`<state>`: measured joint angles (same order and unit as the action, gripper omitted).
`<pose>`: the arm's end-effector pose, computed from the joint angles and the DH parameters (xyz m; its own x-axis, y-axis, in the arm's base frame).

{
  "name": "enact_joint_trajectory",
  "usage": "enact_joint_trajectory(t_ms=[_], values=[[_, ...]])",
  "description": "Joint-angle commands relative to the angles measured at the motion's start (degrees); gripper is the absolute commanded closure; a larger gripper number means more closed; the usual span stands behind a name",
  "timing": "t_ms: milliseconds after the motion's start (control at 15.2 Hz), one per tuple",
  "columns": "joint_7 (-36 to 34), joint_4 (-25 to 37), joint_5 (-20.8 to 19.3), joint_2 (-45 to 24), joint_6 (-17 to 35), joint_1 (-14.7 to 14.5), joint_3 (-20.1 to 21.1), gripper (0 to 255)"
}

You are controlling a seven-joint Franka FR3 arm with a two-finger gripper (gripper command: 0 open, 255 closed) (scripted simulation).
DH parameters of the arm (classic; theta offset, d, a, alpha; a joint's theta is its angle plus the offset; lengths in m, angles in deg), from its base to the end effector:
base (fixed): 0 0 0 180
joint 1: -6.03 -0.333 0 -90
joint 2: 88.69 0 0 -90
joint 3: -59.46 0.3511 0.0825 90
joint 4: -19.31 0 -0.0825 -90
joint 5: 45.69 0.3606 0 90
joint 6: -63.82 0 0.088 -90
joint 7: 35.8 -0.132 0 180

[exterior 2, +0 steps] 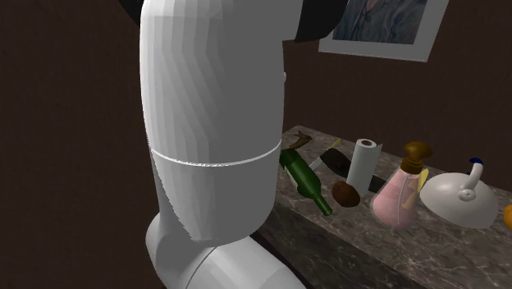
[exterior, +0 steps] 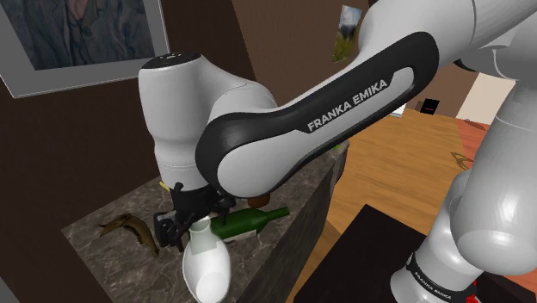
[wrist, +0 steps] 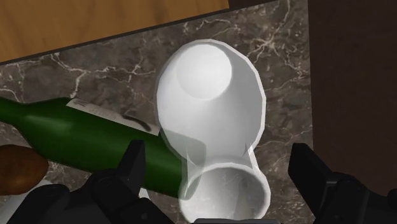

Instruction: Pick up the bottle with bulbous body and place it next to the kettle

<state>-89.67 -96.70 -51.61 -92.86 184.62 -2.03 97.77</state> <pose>0.3880 0.3885 0.4446 0.9954 -0.0807 0.0520 -0.0811 -0.9967 0.0052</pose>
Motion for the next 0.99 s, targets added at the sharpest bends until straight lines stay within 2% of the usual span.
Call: enact_joint_trajectory(t_ms=[0, 66, 660, 924], values=[[0.0, 0.0, 0.0, 0.0, 0.0, 0.0, 0.0, 0], [0.0, 0.0, 0.0, 0.0, 0.0, 0.0, 0.0, 255], [0.0, 0.0, 0.0, 0.0, 0.0, 0.0, 0.0, 255], [0.8, 1.9, 1.1, 1.3, -2.9, 0.2, 0.0, 255]])
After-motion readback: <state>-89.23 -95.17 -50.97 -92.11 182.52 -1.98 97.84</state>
